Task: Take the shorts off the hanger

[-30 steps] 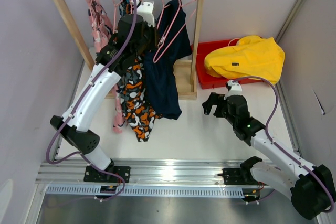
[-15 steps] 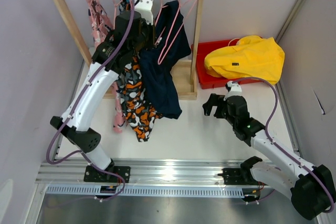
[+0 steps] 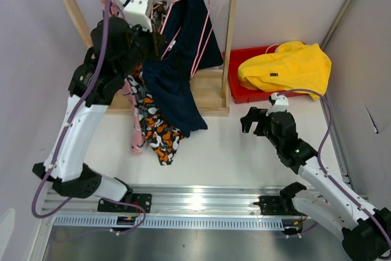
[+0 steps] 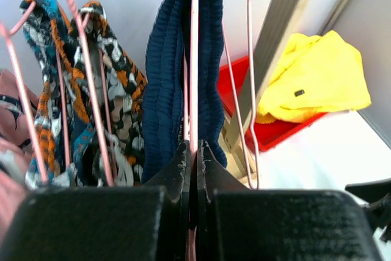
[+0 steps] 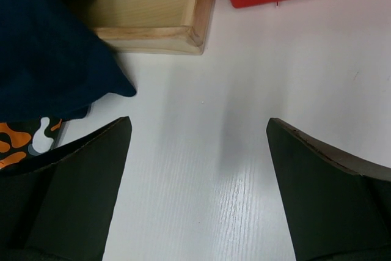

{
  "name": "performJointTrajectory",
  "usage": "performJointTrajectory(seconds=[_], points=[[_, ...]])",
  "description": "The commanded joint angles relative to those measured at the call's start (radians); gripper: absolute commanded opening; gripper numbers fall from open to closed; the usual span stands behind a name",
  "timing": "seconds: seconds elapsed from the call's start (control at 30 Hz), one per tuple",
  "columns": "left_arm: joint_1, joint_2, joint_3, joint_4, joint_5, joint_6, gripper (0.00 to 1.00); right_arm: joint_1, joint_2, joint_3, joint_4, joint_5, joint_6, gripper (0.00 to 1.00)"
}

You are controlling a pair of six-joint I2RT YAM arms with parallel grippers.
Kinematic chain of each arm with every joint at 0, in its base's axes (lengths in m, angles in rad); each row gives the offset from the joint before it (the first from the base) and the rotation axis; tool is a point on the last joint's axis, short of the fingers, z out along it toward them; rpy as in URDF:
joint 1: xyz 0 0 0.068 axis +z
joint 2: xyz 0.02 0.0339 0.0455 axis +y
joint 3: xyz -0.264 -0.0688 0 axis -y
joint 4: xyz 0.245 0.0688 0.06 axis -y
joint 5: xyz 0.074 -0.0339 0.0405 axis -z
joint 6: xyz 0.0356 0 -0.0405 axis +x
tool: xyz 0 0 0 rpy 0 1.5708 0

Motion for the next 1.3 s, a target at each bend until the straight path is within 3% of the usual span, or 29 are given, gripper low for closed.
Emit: performJointTrajectory(seconds=[0.0, 0.1, 0.27, 0.57, 0.77, 1.17, 1.2, 1.23, 1.27], points=[[0.009, -0.141, -0.159, 0.081, 0.045, 0.007, 0.00, 0.004, -0.033, 0.113, -0.041, 0.021, -0.059, 0.99], [0.009, -0.267, -0.322, 0.078, 0.071, -0.006, 0.00, 0.002, -0.039, 0.188, -0.081, -0.008, -0.093, 0.99], [-0.008, -0.446, -0.470, 0.006, 0.147, -0.057, 0.00, 0.004, -0.056, 0.283, -0.078, -0.068, -0.082, 1.00], [-0.061, -0.584, -0.532, -0.079, 0.623, -0.031, 0.00, 0.027, -0.004, 0.385, 0.067, -0.437, -0.107, 1.00], [-0.083, -0.606, -0.366, -0.099, 0.706, -0.097, 0.00, 0.107, 0.050, 0.423, 0.074, -0.350, -0.145, 1.00], [-0.084, -0.628, -0.351, -0.066, 0.776, -0.129, 0.00, 0.200, 0.000, 0.419, 0.051, -0.246, -0.164, 0.99], [-0.086, -0.631, -0.352, -0.063, 0.778, -0.131, 0.00, 0.200, -0.003, 0.416, 0.057, -0.249, -0.164, 0.98], [-0.086, -0.631, -0.352, -0.059, 0.782, -0.134, 0.00, 0.200, -0.008, 0.406, 0.076, -0.258, -0.164, 0.87], [-0.086, -0.635, -0.352, -0.057, 0.786, -0.135, 0.00, 0.202, -0.014, 0.403, 0.085, -0.279, -0.170, 0.63]])
